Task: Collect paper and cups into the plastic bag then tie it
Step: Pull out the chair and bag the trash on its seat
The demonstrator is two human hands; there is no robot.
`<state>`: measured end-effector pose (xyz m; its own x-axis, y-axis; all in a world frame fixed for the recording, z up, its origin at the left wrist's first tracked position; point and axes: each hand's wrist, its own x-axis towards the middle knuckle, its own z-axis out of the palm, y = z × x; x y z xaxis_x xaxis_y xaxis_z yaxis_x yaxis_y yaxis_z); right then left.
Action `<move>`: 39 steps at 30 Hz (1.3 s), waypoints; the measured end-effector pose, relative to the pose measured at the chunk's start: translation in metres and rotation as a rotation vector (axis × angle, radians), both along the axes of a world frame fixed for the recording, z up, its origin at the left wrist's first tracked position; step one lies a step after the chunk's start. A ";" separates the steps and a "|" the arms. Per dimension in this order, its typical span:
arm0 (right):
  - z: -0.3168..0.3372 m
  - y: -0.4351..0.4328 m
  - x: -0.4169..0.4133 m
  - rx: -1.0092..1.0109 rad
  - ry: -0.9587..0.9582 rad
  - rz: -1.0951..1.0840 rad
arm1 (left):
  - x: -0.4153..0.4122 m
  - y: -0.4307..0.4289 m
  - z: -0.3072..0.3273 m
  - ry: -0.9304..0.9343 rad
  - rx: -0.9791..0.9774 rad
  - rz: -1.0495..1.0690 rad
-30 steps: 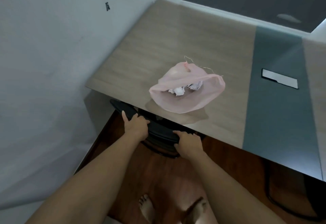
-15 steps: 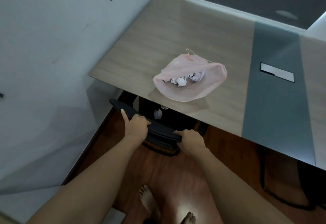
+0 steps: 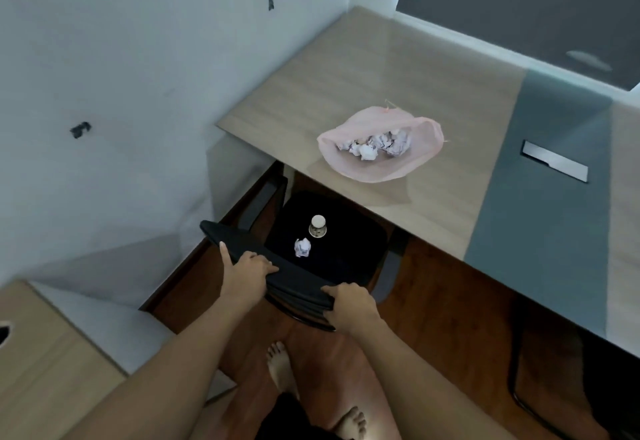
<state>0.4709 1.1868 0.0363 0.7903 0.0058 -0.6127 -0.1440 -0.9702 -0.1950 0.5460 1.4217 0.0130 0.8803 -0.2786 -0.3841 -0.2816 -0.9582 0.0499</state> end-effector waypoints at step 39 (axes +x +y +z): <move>0.049 -0.077 0.178 0.388 -0.313 0.028 | 0.139 0.014 0.092 0.501 -0.058 0.057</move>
<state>0.6490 1.1098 0.0856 0.9322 0.2105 -0.2944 0.0045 -0.8201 -0.5722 0.6850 1.4361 0.1052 0.6065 -0.2686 -0.7484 -0.1565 -0.9631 0.2189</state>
